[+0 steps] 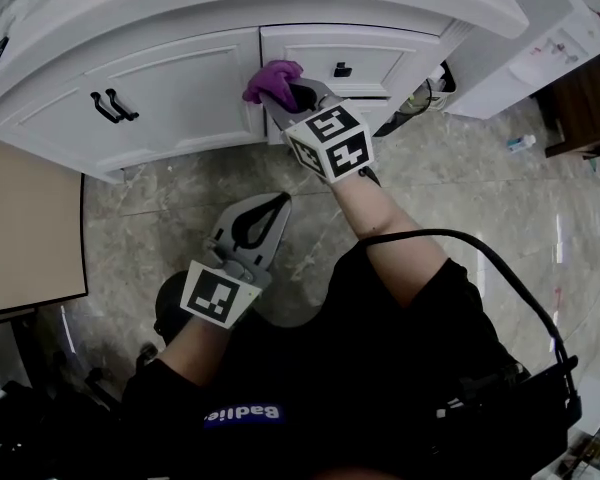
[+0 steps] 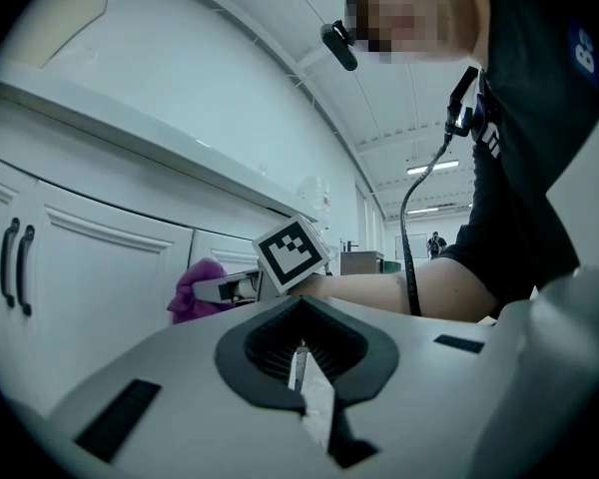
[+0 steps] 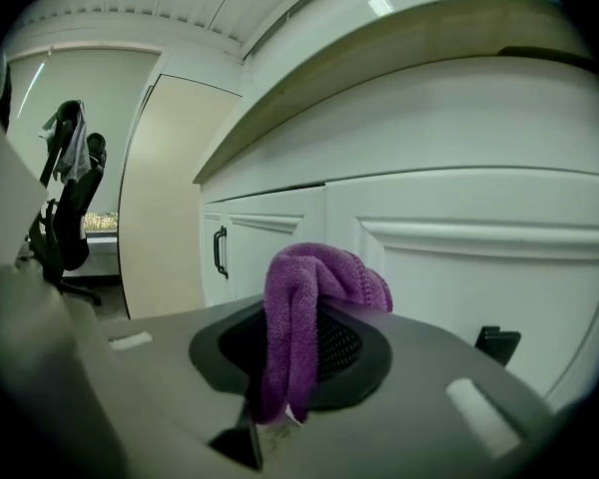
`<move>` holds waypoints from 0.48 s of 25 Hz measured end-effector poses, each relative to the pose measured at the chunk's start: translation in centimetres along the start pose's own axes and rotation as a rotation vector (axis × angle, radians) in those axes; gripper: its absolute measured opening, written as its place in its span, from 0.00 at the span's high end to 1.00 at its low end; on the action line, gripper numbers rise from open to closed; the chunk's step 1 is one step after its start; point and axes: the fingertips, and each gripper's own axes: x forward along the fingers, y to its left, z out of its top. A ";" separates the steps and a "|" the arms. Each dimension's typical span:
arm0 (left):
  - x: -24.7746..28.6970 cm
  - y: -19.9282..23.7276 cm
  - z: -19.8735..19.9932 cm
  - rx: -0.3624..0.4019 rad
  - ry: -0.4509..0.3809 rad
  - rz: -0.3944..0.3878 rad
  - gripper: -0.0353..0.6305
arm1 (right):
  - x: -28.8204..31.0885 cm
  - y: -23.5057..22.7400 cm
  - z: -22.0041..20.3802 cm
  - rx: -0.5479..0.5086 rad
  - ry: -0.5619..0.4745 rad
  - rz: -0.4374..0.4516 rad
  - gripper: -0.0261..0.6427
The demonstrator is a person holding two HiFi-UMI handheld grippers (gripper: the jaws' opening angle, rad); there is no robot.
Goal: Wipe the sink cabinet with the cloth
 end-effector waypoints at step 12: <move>0.6 -0.9 -0.9 -0.006 0.009 -0.022 0.94 | -13.6 -13.5 -11.7 0.147 0.122 -0.261 0.87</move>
